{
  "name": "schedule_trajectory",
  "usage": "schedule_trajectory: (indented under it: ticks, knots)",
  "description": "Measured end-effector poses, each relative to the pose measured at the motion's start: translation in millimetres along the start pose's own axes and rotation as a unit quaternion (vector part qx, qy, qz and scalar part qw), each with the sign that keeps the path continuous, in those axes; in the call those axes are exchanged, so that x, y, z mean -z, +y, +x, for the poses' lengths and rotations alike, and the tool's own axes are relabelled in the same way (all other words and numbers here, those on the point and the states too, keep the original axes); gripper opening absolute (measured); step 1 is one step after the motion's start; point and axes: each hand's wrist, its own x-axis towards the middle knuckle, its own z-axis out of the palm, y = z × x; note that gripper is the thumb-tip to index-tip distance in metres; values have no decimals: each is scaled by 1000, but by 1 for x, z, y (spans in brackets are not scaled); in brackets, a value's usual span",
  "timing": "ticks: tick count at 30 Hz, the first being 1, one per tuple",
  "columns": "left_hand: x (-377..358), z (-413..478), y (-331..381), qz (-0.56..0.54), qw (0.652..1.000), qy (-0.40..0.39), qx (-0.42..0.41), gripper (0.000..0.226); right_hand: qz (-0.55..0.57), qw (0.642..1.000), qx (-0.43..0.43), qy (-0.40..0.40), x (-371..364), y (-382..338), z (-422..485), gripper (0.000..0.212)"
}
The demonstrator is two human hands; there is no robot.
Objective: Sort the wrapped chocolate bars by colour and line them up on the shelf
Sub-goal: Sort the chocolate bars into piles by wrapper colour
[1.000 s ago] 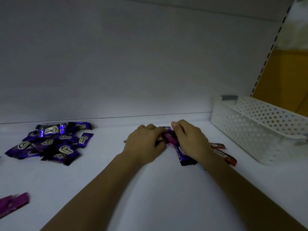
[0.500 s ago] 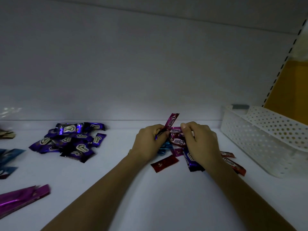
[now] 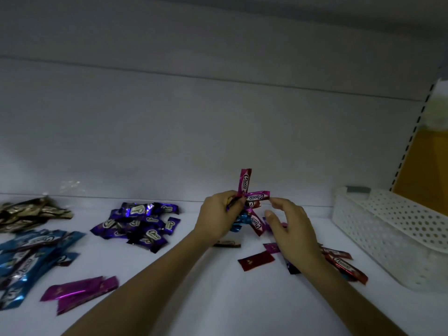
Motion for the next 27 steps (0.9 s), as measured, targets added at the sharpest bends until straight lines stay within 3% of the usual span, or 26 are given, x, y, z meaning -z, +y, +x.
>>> schedule_trajectory:
  ticks: [2,5,9,18,23,27]
  knots:
    - [17,-6,1,4,1000,12,-10,18,52,998,-7,-30,-3,-15,4,37]
    - [46,-18,2,7,999,44,-20,18,141,980,-42,-137,-10,-43,13,37]
    - [101,-44,1,21,996,92,-7,16,210,947,-13,-242,-39,-88,15,6]
    - [258,-160,-11,203,955,206,66,11,182,870,125,-440,-129,-194,-25,3]
    - [266,-210,-26,175,954,212,121,12,54,891,228,-388,-146,-212,-34,20]
    - [258,-223,-40,206,947,208,132,10,127,891,217,-379,-143,-229,-29,52]
